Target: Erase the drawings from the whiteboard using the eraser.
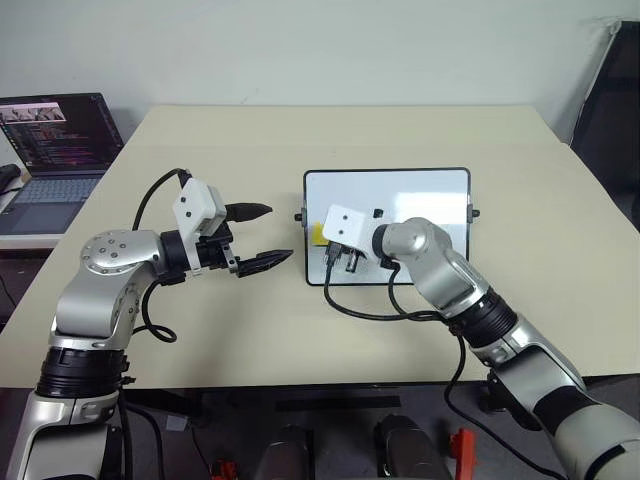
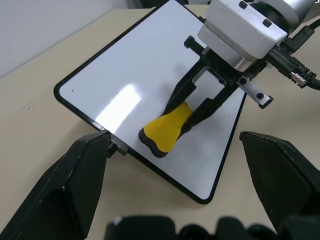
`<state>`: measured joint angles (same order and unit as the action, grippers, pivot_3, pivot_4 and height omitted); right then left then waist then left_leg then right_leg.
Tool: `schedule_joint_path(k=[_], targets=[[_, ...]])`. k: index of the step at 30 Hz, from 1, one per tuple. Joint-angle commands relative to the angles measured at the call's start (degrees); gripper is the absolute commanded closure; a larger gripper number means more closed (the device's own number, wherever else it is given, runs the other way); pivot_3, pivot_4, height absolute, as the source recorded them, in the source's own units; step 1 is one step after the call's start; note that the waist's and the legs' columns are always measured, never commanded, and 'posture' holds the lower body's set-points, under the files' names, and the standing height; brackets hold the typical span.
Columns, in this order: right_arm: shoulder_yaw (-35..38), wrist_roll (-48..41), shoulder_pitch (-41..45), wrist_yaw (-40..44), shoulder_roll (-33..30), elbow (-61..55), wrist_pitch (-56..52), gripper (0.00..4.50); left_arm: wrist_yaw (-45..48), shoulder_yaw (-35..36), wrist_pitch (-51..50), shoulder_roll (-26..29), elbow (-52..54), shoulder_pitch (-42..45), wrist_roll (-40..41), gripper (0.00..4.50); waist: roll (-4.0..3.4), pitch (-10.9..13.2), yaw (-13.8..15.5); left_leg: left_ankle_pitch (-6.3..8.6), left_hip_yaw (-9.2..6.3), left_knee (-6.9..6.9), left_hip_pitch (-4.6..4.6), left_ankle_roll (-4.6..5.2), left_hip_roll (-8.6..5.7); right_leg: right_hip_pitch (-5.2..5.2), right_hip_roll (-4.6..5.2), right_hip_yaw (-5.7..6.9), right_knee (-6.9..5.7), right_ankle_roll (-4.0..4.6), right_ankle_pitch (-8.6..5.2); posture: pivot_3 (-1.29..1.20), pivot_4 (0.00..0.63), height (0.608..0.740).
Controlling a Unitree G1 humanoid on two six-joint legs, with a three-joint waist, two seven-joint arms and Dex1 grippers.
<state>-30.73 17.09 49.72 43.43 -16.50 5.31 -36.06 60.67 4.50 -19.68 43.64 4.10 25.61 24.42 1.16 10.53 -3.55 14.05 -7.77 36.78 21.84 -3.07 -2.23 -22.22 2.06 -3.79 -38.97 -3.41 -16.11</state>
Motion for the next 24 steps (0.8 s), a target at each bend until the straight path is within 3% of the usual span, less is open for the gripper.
schedule_joint_path(k=[1,3,6,9,14,18,24], targets=[[6.1,-4.8,-0.6,2.9,-1.1,-3.4,-5.9,3.82,0.2,1.1,0.4,0.5,1.4,1.1,0.6,0.00,-0.01,0.0,0.2,0.00,0.00,0.00,0.01,0.00,0.00,-0.01,0.00,0.01,0.00,0.00,0.00,0.00,0.150,0.740],[12.0,-11.2,-0.8,6.0,-1.1,-9.5,-8.3,3.82,0.6,1.3,-0.2,0.6,1.9,1.5,1.4,0.00,-0.01,0.1,0.5,0.00,-0.02,-0.02,0.11,0.00,0.02,-0.04,0.02,0.04,0.03,0.00,0.00,0.00,0.150,0.740],[29.4,-28.8,-1.1,13.5,-4.4,-24.8,-14.5,3.82,2.2,1.1,-2.7,1.0,4.2,3.5,4.1,0.00,-0.08,0.2,1.0,0.01,-0.12,-0.01,0.55,-0.02,0.00,-0.27,0.13,0.19,0.10,-0.02,0.01,0.00,0.150,0.740],[42.4,-36.6,-0.4,12.1,-9.6,-27.8,-22.0,3.82,2.5,-0.2,-5.3,-0.2,6.1,6.8,6.1,0.00,-0.05,0.2,1.5,0.01,-0.25,0.12,1.40,-0.03,-0.04,-1.08,0.18,0.24,0.11,-0.06,0.05,0.00,0.150,0.740],[54.8,-34.1,-8.5,4.5,-21.6,-20.1,-22.5,3.82,-2.4,-7.1,-12.8,-6.6,9.0,11.7,6.1,0.00,0.01,0.1,2.3,0.04,0.04,0.02,1.39,-0.02,-0.08,-0.94,0.25,0.22,0.45,-0.06,0.04,0.00,0.150,0.740],[60.8,-32.1,-18.4,-0.4,-28.3,-13.8,-22.1,3.82,-3.1,-13.0,-11.1,-12.7,9.1,12.6,3.7,0.00,-0.01,0.2,2.1,0.03,0.21,0.04,1.41,0.00,-0.13,-1.00,0.27,0.07,0.32,-0.11,0.02,0.00,0.150,0.740],[61.1,-28.9,-28.4,-5.8,-33.1,-2.4,-20.0,3.82,-2.0,-23.1,-4.1,-18.7,4.0,13.4,-5.1,0.00,-0.04,0.2,1.3,0.03,0.67,-0.01,1.06,0.01,-0.18,-0.93,0.10,-0.29,0.09,-0.12,0.00,0.00,0.150,0.740]])
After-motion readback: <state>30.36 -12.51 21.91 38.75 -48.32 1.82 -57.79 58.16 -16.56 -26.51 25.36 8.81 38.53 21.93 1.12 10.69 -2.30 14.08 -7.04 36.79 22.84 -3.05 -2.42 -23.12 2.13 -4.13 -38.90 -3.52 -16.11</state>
